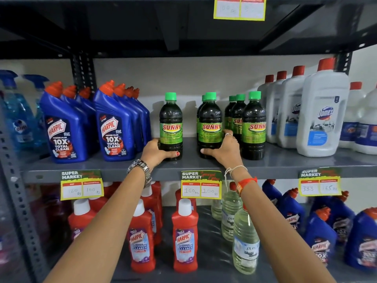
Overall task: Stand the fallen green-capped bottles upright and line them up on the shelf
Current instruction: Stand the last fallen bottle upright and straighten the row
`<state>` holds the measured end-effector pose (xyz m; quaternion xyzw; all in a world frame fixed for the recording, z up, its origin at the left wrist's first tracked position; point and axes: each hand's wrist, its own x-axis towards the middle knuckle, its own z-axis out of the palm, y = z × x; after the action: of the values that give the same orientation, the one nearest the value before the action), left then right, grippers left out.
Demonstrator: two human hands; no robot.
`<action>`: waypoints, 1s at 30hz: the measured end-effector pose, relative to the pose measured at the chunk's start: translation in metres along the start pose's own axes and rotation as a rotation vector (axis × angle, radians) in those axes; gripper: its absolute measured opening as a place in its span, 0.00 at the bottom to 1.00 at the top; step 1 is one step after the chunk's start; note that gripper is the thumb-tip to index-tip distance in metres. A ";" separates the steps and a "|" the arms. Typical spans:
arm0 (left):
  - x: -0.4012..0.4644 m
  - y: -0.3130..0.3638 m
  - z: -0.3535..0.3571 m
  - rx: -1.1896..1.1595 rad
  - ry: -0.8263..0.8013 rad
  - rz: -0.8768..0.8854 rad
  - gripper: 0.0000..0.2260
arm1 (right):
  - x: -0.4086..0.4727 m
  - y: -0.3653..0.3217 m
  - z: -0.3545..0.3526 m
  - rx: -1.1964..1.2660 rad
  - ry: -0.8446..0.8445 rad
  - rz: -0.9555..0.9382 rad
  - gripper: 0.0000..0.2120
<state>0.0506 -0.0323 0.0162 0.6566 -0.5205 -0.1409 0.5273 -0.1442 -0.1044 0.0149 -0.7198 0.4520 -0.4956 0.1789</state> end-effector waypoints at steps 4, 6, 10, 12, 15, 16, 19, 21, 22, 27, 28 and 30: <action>-0.003 0.000 -0.003 0.081 0.000 0.018 0.32 | -0.012 0.004 -0.011 0.089 0.230 -0.038 0.34; -0.011 -0.001 -0.003 0.150 0.016 0.048 0.33 | -0.018 0.009 -0.022 0.133 0.339 -0.037 0.28; -0.038 -0.006 -0.008 0.426 0.163 0.156 0.33 | -0.019 0.021 -0.040 0.119 0.479 0.003 0.29; -0.047 -0.011 -0.014 0.530 0.188 0.146 0.33 | -0.014 0.026 -0.048 0.064 0.498 0.060 0.34; -0.053 -0.018 -0.016 0.747 0.142 0.150 0.38 | -0.008 0.032 -0.060 -0.059 0.424 0.134 0.41; -0.053 -0.021 -0.015 0.835 0.128 0.174 0.38 | -0.004 0.035 -0.063 -0.068 0.381 0.136 0.43; -0.054 -0.027 -0.010 0.935 0.154 0.239 0.32 | 0.010 0.043 -0.072 -0.052 0.148 0.159 0.49; -0.055 -0.027 -0.009 0.950 0.184 0.250 0.29 | 0.017 0.045 -0.078 0.043 0.027 0.214 0.48; -0.057 -0.026 -0.009 0.957 0.194 0.251 0.28 | 0.019 0.047 -0.081 0.092 -0.007 0.238 0.46; -0.063 -0.020 -0.005 0.956 0.246 0.244 0.25 | 0.022 0.055 -0.085 0.157 -0.037 0.284 0.36; -0.063 -0.020 -0.005 0.955 0.251 0.240 0.25 | 0.023 0.055 -0.085 0.162 -0.024 0.285 0.36; -0.063 -0.022 -0.005 0.954 0.263 0.247 0.26 | 0.022 0.054 -0.084 0.147 -0.005 0.283 0.36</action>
<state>0.0394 0.0202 -0.0229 0.7702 -0.5298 0.2595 0.2425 -0.2408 -0.1352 0.0262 -0.6350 0.5111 -0.4955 0.3000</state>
